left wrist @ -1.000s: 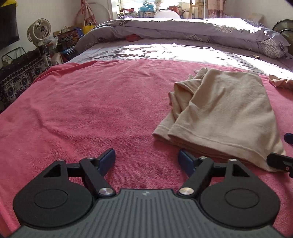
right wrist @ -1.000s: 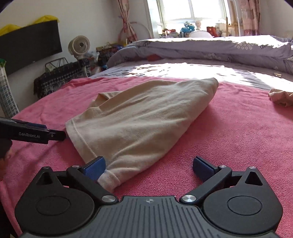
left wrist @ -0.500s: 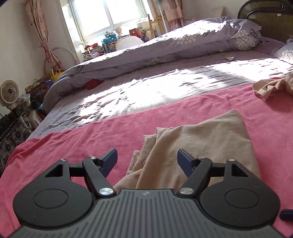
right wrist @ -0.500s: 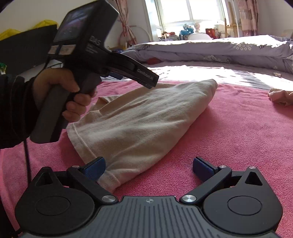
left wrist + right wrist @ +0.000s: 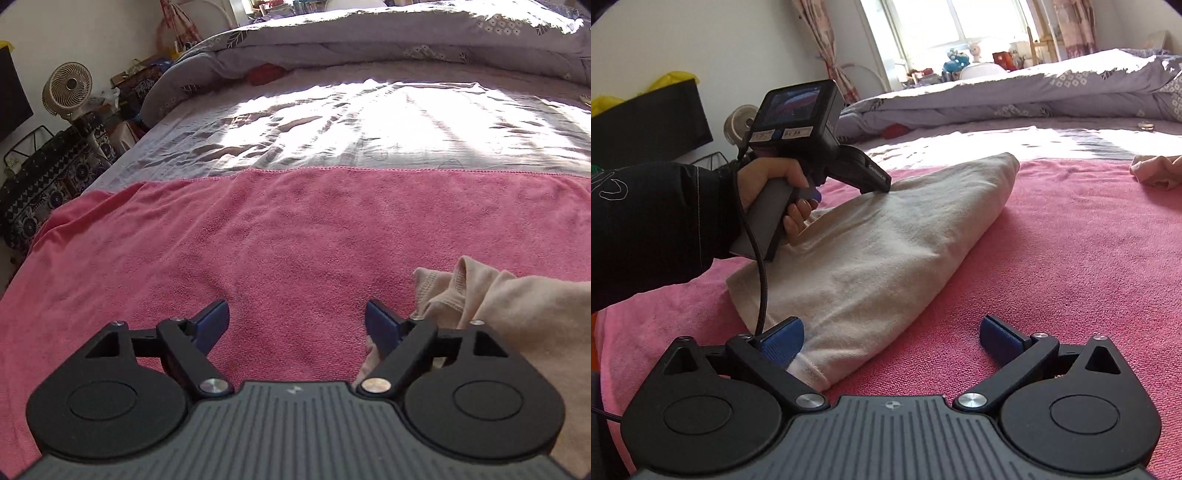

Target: Fold clothes

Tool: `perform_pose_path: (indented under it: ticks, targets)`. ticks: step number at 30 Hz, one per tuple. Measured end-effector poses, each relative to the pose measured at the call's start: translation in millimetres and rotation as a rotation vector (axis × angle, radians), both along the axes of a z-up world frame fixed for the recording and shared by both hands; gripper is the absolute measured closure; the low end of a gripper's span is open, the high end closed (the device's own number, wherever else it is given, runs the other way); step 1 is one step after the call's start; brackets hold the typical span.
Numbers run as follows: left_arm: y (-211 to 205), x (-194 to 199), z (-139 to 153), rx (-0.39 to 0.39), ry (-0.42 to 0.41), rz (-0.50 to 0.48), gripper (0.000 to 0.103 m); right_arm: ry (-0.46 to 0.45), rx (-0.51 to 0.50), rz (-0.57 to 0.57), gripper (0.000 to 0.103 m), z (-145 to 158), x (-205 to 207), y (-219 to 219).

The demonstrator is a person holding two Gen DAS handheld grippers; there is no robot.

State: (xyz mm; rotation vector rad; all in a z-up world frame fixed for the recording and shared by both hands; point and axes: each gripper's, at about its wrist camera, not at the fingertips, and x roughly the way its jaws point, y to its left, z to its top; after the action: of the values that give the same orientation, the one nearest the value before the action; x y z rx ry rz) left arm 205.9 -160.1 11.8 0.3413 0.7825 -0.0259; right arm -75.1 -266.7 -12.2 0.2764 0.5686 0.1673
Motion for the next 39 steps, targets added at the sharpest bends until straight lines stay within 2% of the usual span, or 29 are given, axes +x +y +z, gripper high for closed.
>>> perform_pose_path:
  ticks: [5, 8, 11, 14, 18, 22, 26, 33, 39]
  targets:
    - [-9.0, -54.8, 36.9, 0.010, -0.044, -0.145, 0.014, -0.001, 0.007, -0.001, 0.000, 0.1, -0.3, -0.6]
    - [-8.9, -88.7, 57.0, -0.018, -0.034, -0.206, 0.011, 0.001, 0.006, -0.001, 0.000, 0.8, 0.3, -0.1]
    - [-3.8, -116.9, 66.9, -0.056, -0.010, -0.227, 0.008, 0.005, 0.005, -0.002, 0.000, 1.9, 0.4, 0.7]
    - [5.3, -139.7, 64.6, -0.087, 0.037, -0.201, 0.005, 0.006, 0.008, -0.002, 0.000, 2.8, 0.3, -0.1]
    - [23.7, -157.1, 44.9, -0.140, 0.132, -0.132, 0.005, 0.007, 0.004, -0.010, 0.000, 5.0, -2.9, -0.2]
    - [40.3, -170.9, 23.3, -0.167, 0.197, -0.083, 0.002, 0.004, -0.062, -0.051, 0.000, 6.4, -18.0, 3.9]
    - [52.7, -178.5, 16.3, -0.232, 0.185, -0.057, 0.001, -0.025, -0.094, -0.066, 0.000, 2.9, -32.5, 6.5]
    - [50.2, -186.0, 13.2, -0.230, 0.149, -0.044, 0.001, -0.023, -0.090, -0.067, 0.000, 1.0, -29.4, 5.3]
    - [49.8, -187.5, 15.4, -0.235, 0.171, -0.027, 0.001, -0.023, -0.075, -0.066, 0.000, -0.1, -27.8, 2.2]
